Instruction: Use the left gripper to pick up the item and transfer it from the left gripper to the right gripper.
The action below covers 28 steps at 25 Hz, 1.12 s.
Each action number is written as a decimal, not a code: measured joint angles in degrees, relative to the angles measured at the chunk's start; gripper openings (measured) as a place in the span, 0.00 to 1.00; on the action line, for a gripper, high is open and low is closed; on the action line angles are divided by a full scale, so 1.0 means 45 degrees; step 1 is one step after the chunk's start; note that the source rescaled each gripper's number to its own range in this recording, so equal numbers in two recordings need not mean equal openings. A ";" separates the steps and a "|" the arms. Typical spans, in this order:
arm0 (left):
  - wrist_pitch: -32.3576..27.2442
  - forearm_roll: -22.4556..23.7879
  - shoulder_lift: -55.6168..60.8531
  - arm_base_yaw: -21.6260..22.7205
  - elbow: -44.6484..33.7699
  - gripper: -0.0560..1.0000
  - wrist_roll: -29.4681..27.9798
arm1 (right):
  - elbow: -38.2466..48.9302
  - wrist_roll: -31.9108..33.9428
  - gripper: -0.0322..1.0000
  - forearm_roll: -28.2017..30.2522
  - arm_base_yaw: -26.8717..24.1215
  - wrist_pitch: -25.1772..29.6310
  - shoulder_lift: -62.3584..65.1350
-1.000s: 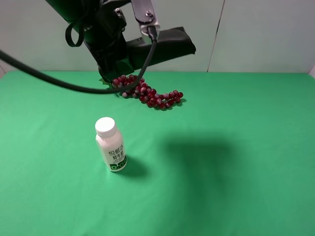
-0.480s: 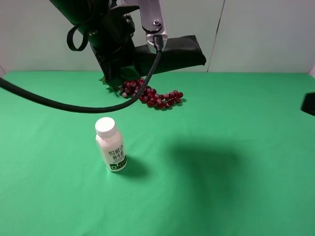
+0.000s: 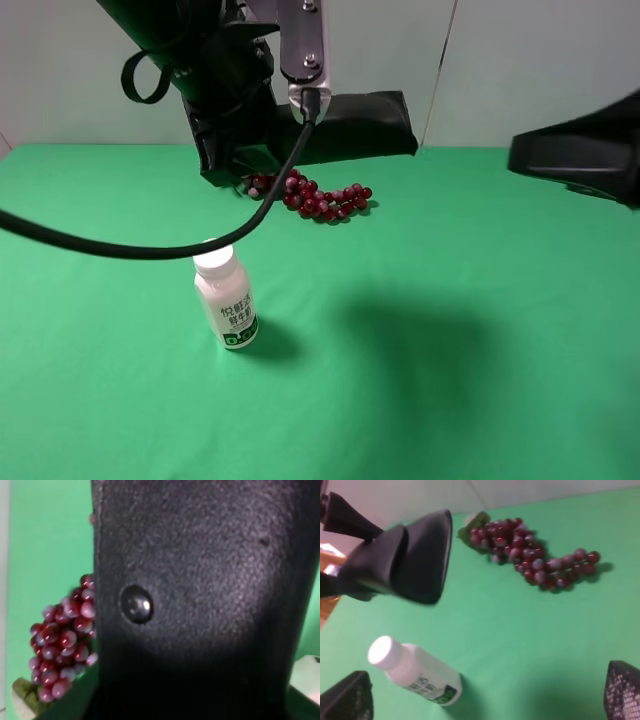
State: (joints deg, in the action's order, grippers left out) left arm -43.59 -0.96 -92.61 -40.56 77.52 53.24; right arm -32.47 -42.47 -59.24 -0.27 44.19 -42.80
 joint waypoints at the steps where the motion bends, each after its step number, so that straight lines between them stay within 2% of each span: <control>1: -0.0072 -0.0225 0.0000 0.0000 0.0000 0.09 0.0255 | 0.0000 -0.0696 1.00 -0.0662 0.0000 0.0000 -0.0388; 6: -0.0130 -0.0699 0.0000 0.0000 0.0000 0.09 0.0942 | -0.0010 -0.3747 1.00 -0.3730 0.0000 0.0362 -0.2564; 10: -0.0267 -0.0712 0.0000 0.0000 0.0000 0.09 0.1030 | -0.0448 -0.5181 1.00 -0.5159 0.0000 0.1174 -0.4143; 17: -0.0442 -0.0712 0.0000 0.0000 0.0000 0.09 0.1030 | -0.1412 -0.5673 1.00 -0.5568 0.0155 0.1582 -0.6053; 28: -0.0481 -0.0700 0.0000 0.0000 0.0000 0.09 0.1030 | -0.2817 -0.5285 1.00 -0.5562 0.2661 0.0905 -0.7844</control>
State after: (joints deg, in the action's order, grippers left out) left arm -45.75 -4.11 -92.61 -40.56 77.52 57.87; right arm -45.15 -66.25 -84.27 11.70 48.26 -78.09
